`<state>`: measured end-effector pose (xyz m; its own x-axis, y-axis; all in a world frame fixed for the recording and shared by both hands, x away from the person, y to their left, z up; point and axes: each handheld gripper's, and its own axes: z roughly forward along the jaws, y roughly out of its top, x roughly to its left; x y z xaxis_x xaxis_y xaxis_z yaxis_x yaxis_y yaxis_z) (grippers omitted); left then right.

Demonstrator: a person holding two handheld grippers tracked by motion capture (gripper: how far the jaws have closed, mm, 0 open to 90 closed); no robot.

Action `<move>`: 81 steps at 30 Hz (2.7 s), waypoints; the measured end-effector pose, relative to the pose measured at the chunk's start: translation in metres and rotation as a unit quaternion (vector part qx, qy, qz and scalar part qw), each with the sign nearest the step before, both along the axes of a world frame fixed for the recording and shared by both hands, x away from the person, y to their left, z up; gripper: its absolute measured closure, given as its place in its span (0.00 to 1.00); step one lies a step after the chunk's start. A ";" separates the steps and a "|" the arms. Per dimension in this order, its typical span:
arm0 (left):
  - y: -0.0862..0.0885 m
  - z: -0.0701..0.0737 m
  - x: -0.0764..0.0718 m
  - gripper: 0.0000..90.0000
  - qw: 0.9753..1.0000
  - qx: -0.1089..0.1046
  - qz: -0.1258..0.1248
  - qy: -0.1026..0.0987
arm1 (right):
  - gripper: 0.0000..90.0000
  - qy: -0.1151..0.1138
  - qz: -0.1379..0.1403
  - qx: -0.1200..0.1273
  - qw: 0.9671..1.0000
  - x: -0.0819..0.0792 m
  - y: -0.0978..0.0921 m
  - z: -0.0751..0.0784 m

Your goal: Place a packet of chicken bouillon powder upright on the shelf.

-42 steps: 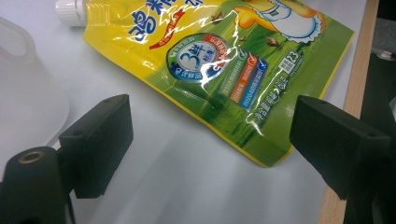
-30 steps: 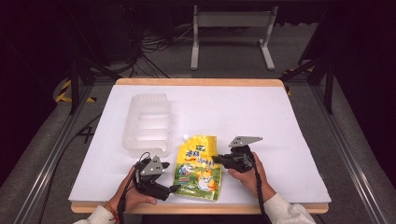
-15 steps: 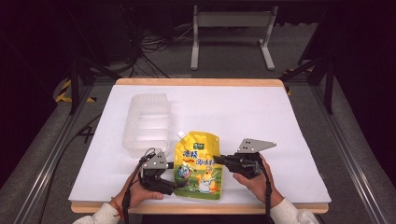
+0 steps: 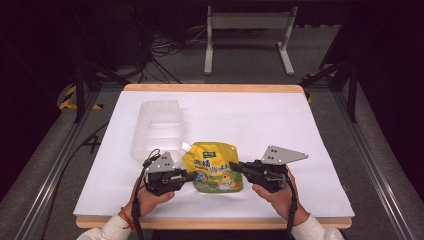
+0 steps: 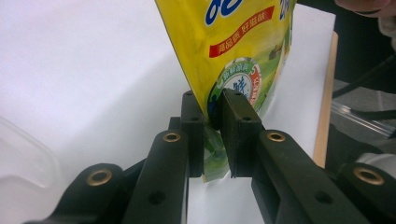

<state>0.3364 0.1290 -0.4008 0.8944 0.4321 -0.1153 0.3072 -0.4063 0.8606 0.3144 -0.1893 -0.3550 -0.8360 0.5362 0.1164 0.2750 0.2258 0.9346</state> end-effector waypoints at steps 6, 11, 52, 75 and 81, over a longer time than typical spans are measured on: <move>0.000 0.012 0.000 0.89 1.000 -0.001 0.013 -0.018 | 1.00 -0.014 -0.002 0.003 1.000 0.000 0.001 0.013; 0.007 0.028 0.003 0.89 0.999 0.004 0.032 -0.044 | 1.00 -0.031 -0.004 0.005 1.000 0.004 0.009 0.026; 0.094 0.061 0.080 0.92 0.963 -0.024 0.225 -0.143 | 1.00 -0.102 -0.004 -0.013 0.995 0.107 0.124 0.044; 0.117 0.039 0.105 0.93 0.956 -0.053 0.258 -0.130 | 1.00 -0.088 -0.016 -0.012 0.996 0.145 0.153 0.014; 0.119 0.037 0.106 0.94 0.957 -0.047 0.256 -0.130 | 1.00 -0.084 -0.016 -0.008 0.996 0.148 0.154 0.012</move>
<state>0.4420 0.2475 -0.3641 0.5718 0.8201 0.0220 0.2160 -0.1764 0.9603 0.4622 -0.0353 -0.3435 -0.8258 0.5631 -0.0329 0.1215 0.2345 0.9645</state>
